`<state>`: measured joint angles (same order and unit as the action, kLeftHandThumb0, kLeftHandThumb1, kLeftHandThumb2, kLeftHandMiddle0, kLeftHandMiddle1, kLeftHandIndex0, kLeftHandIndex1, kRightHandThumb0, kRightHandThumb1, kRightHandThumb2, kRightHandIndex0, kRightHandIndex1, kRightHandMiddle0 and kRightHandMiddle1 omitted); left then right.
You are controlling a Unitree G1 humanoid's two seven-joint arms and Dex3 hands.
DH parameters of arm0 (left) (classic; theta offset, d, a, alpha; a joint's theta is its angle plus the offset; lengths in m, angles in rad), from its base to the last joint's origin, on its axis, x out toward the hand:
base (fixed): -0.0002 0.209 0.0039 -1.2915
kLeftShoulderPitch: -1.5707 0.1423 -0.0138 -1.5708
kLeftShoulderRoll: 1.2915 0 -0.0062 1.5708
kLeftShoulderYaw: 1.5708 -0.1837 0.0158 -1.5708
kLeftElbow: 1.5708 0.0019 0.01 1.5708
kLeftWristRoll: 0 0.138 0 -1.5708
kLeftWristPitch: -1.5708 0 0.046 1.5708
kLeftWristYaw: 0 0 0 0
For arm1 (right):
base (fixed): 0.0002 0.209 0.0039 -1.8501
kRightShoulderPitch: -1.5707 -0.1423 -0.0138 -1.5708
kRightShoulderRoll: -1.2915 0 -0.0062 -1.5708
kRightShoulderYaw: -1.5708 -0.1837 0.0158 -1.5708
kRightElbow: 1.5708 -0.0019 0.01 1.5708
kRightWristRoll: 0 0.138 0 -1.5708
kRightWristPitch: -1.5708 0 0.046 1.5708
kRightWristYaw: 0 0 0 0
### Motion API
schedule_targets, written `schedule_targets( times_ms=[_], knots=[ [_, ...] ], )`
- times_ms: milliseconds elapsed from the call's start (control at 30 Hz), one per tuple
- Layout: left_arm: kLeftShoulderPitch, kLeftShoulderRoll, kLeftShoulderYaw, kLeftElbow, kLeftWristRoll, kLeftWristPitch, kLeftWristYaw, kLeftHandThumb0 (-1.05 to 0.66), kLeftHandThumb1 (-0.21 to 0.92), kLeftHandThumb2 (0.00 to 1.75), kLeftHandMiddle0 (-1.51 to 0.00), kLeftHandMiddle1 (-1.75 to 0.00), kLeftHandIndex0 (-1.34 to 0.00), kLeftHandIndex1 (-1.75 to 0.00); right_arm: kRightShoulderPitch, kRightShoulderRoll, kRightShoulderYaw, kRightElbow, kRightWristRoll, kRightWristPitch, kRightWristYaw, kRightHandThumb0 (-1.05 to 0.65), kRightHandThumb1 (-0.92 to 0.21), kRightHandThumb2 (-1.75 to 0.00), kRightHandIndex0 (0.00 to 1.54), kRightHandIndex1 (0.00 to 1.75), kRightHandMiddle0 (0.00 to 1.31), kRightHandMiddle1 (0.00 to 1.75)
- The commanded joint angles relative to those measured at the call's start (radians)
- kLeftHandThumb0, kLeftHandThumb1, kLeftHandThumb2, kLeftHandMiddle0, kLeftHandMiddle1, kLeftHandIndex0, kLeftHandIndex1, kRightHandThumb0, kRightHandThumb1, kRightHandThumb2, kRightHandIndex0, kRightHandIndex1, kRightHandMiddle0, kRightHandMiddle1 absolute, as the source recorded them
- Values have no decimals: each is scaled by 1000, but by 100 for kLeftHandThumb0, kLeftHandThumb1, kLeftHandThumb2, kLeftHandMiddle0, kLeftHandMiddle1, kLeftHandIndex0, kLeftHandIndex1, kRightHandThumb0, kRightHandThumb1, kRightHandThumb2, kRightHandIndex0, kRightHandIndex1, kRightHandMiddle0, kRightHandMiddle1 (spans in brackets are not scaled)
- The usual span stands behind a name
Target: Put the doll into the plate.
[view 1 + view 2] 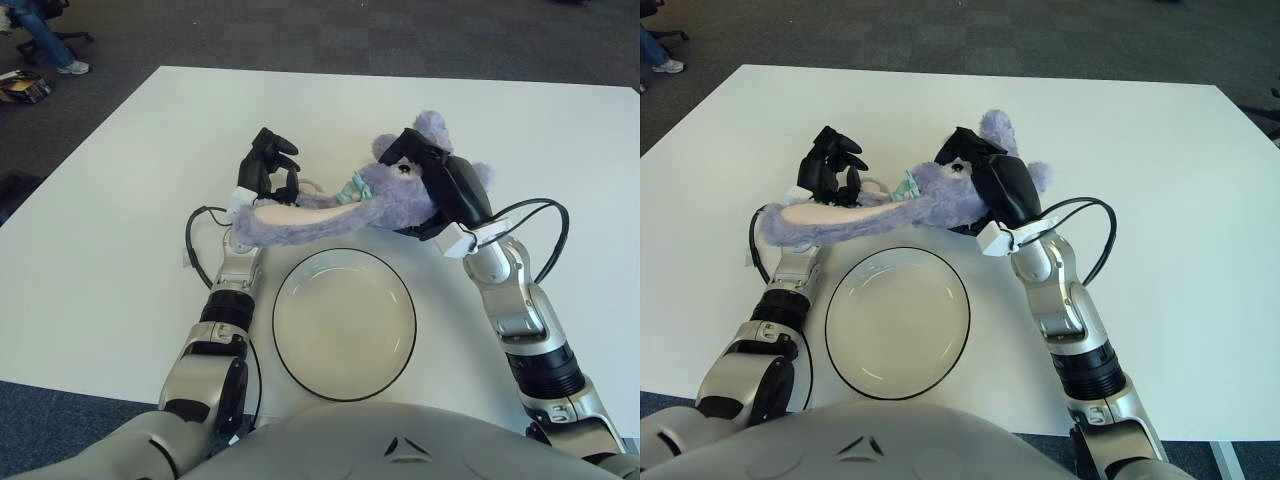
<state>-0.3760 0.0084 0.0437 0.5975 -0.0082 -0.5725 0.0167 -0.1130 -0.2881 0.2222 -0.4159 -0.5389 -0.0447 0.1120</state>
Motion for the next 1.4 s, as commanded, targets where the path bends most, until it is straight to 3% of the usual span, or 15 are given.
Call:
schedule_targets(
  times_ms=[0,333,633,900,967,1033,1367],
  knots=[
    [81,-24,-7,81,12,-9,6,-1,37,127,-46,-175,-45,-175,14,0,-6,-42,27,11,32,-1,-14,-142,74,174,70,143],
    [71,-22,-5,108,11,-32,4,-1,37,126,-46,-175,-45,-175,45,7,15,-69,64,-16,77,-1,-20,-136,71,173,64,144],
    [63,-20,-3,130,11,-41,4,-1,37,127,-46,-175,-45,-175,59,-23,37,-81,113,-90,135,-1,-19,-137,72,175,62,146],
    [57,-13,-8,137,23,-31,10,-1,37,126,-46,-175,-45,-175,86,-31,48,-93,171,-128,179,-1,-19,-135,72,175,69,138],
    [55,-13,-8,139,22,-27,8,-1,37,126,-46,-175,-44,-175,91,-30,48,-91,178,-141,180,-1,-20,-140,63,174,62,158],
    [54,-13,-8,140,19,-24,5,-1,38,126,-46,-175,-44,-175,98,-29,49,-89,183,-157,179,-1,-21,-141,60,174,60,166],
    [45,-14,-5,162,11,-42,-6,-1,38,125,-46,-175,-44,-175,125,-16,48,-90,200,-210,167,0,-25,-139,55,175,54,173]
  ],
)
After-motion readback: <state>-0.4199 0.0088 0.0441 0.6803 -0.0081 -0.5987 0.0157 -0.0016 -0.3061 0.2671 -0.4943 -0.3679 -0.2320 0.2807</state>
